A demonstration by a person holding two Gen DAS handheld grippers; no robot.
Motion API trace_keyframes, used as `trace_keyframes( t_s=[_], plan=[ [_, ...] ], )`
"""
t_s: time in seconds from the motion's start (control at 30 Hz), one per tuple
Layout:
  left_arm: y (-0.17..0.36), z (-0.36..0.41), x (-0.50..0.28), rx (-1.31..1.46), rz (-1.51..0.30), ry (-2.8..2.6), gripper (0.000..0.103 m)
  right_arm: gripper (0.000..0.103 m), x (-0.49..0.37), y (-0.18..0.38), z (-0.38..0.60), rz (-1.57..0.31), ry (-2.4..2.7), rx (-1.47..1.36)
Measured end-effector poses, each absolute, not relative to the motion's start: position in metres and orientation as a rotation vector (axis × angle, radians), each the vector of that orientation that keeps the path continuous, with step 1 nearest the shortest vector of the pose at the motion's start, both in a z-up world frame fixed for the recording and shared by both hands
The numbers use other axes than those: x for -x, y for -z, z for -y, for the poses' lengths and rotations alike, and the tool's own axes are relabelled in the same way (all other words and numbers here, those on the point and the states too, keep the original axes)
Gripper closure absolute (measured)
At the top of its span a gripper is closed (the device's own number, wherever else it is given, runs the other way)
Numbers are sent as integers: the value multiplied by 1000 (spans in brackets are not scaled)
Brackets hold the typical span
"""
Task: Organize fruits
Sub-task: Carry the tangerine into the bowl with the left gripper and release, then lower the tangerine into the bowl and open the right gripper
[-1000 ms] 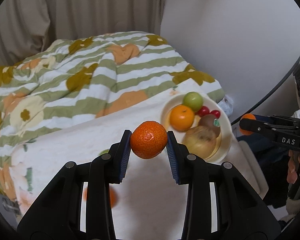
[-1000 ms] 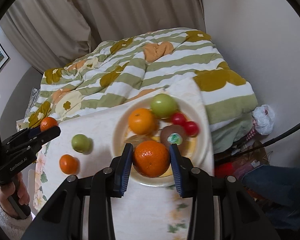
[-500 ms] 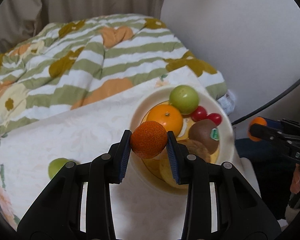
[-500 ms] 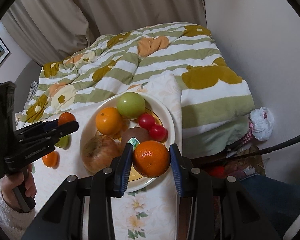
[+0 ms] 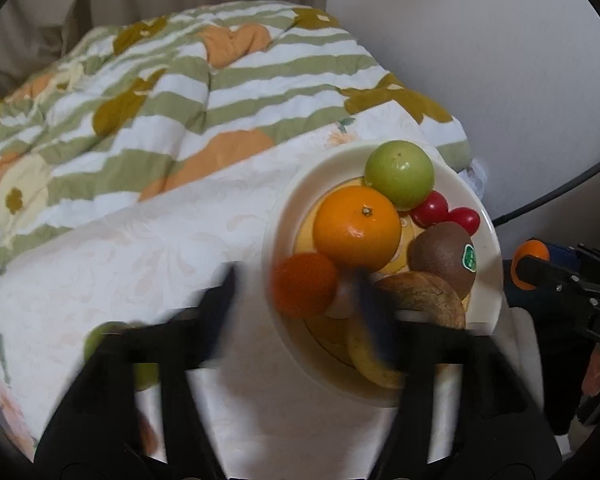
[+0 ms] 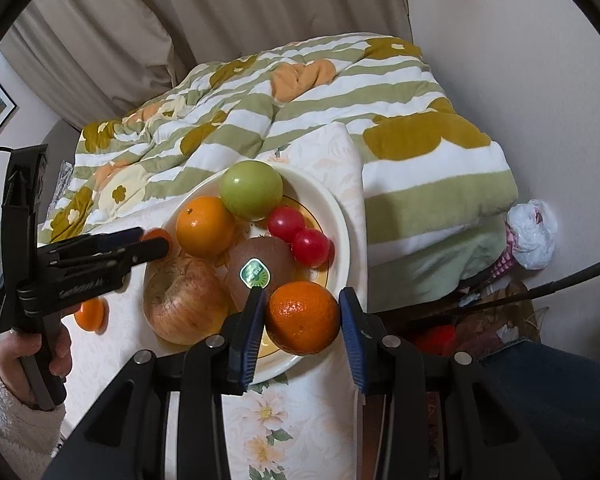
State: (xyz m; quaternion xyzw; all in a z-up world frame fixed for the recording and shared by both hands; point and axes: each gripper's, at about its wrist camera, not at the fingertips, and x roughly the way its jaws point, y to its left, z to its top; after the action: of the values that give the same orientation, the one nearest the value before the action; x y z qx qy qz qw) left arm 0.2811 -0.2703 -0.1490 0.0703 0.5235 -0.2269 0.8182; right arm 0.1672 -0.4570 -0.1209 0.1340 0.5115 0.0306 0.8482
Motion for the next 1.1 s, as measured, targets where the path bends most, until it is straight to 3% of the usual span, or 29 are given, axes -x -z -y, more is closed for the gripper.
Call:
trace_keyframes(
  t_s=[0.03,0.53,1.03,1.07,1.1],
  plan=[
    [144,268,-279,-151,-1084,476,0,68,-167,120,457,-1077,-63,-283],
    [100,224,-254,-125,-1041,398,0,68,-166,100,445,-1024,-103,-156],
    [108,179,-212,-92,-1074,275,0,68,-176,138,439,-999,-211,5],
    [109,177,-209,-87,-1075,270,0,67,-177,139,440,-998,-213,7],
    [110,176,-207,-83,-1076,266,0,59,-176,139,440,-995,-214,7]
  ],
)
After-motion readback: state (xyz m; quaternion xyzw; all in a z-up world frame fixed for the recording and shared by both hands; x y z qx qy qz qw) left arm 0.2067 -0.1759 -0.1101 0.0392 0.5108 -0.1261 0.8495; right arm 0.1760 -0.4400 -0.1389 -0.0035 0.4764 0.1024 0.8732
